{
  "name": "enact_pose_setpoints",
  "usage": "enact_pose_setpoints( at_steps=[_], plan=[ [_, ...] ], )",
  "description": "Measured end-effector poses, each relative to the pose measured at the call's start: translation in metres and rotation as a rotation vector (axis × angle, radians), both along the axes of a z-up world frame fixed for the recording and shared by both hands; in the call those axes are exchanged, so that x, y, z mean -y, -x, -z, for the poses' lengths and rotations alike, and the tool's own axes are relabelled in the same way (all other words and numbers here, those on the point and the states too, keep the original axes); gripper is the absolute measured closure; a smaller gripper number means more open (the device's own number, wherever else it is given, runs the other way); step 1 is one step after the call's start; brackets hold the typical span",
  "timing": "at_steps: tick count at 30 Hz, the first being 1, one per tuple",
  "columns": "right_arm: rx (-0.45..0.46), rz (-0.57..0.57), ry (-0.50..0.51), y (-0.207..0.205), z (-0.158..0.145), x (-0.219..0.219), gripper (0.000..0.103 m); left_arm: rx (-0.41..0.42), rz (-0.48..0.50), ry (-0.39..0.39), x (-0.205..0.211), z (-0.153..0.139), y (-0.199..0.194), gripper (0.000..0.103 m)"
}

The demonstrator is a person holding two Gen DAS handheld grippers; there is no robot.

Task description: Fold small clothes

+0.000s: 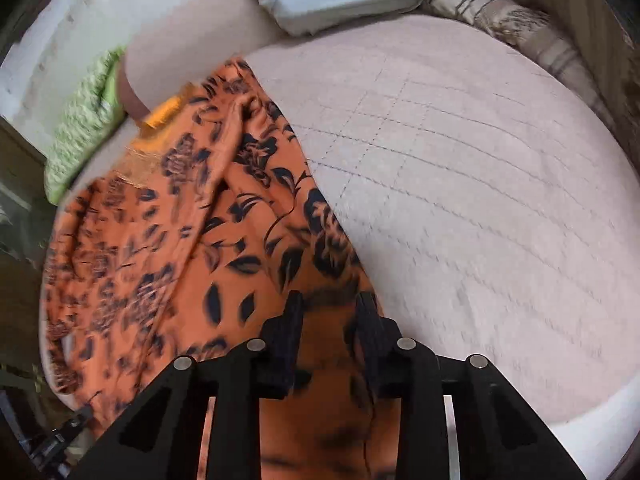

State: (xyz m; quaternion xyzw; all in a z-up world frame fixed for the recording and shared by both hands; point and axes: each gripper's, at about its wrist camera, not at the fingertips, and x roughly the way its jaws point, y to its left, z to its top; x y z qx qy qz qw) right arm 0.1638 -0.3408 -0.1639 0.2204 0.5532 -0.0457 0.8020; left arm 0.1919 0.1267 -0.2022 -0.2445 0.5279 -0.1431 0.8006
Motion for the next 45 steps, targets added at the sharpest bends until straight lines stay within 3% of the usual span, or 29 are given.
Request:
enact_pose_setpoints(
  at_steps=[4, 6, 9, 11, 12, 15, 16, 17, 19, 22, 25, 26, 28, 30, 31, 32, 35, 37, 41, 45],
  plan=[
    [0.081, -0.027, -0.177, 0.028, -0.013, -0.009, 0.055, 0.069, 0.007, -0.002, -0.003, -0.019, 0.003, 0.071],
    [0.075, -0.072, -0.267, 0.031, -0.006, -0.034, 0.055, 0.098, -0.014, -0.011, -0.005, -0.028, -0.005, 0.064],
    [0.034, -0.162, -0.363, 0.023, 0.012, -0.08, 0.055, 0.118, -0.034, -0.082, -0.001, -0.026, -0.021, 0.063],
    [0.012, -0.207, -0.404, 0.02, 0.023, -0.109, 0.056, 0.04, -0.037, -0.124, 0.005, -0.009, -0.036, 0.069],
    [-0.006, -0.235, -0.419, 0.018, 0.031, -0.128, 0.057, 0.002, -0.035, -0.082, 0.004, 0.002, -0.039, 0.076],
    [-0.003, -0.295, -0.381, 0.017, 0.034, -0.161, 0.059, -0.01, -0.049, -0.085, 0.007, 0.009, -0.037, 0.087],
    [0.008, -0.304, -0.34, 0.018, 0.03, -0.167, 0.065, 0.003, -0.043, -0.083, 0.007, 0.007, -0.034, 0.09],
    [0.008, -0.322, -0.294, 0.019, 0.026, -0.171, 0.098, 0.017, -0.04, -0.081, 0.007, 0.005, -0.032, 0.095],
    [-0.015, -0.345, -0.266, 0.024, 0.018, -0.173, 0.103, 0.048, -0.035, -0.05, 0.004, -0.008, -0.023, 0.097],
    [0.043, -0.346, -0.288, 0.04, 0.0, -0.166, 0.103, 0.074, -0.039, -0.087, -0.001, -0.012, -0.019, 0.096],
    [0.021, -0.332, -0.277, 0.048, 0.007, -0.165, 0.099, -0.006, -0.035, -0.171, 0.0, 0.008, -0.027, 0.094],
    [0.011, -0.326, -0.293, 0.05, 0.01, -0.164, 0.096, -0.01, -0.042, -0.143, -0.004, 0.006, -0.025, 0.094],
    [0.034, -0.315, -0.308, 0.055, 0.0, -0.162, 0.093, 0.065, -0.076, -0.068, -0.017, -0.013, -0.014, 0.089],
    [0.088, -0.321, -0.278, 0.056, -0.017, -0.164, 0.07, 0.143, -0.158, -0.051, -0.041, -0.033, 0.001, 0.066],
    [0.123, -0.319, -0.262, 0.056, -0.028, -0.165, 0.046, 0.16, -0.201, -0.046, -0.051, -0.038, 0.006, 0.06],
    [0.152, -0.317, -0.254, 0.056, -0.036, -0.165, 0.036, 0.191, -0.276, -0.032, -0.071, -0.047, 0.014, 0.053],
    [0.22, -0.358, -0.251, 0.047, -0.061, -0.18, 0.036, 0.209, -0.447, -0.037, -0.118, -0.057, 0.03, 0.052],
    [0.239, -0.389, -0.256, 0.039, -0.072, -0.193, 0.036, 0.206, -0.585, 0.025, -0.156, -0.056, 0.039, 0.049],
    [0.25, -0.435, -0.246, 0.026, -0.079, -0.223, 0.036, 0.051, -0.833, 0.062, -0.223, -0.028, 0.048, 0.05],
    [0.245, -0.49, -0.236, 0.02, -0.082, -0.25, 0.036, -0.012, -0.876, 0.146, -0.248, -0.006, 0.057, 0.05]
  ],
)
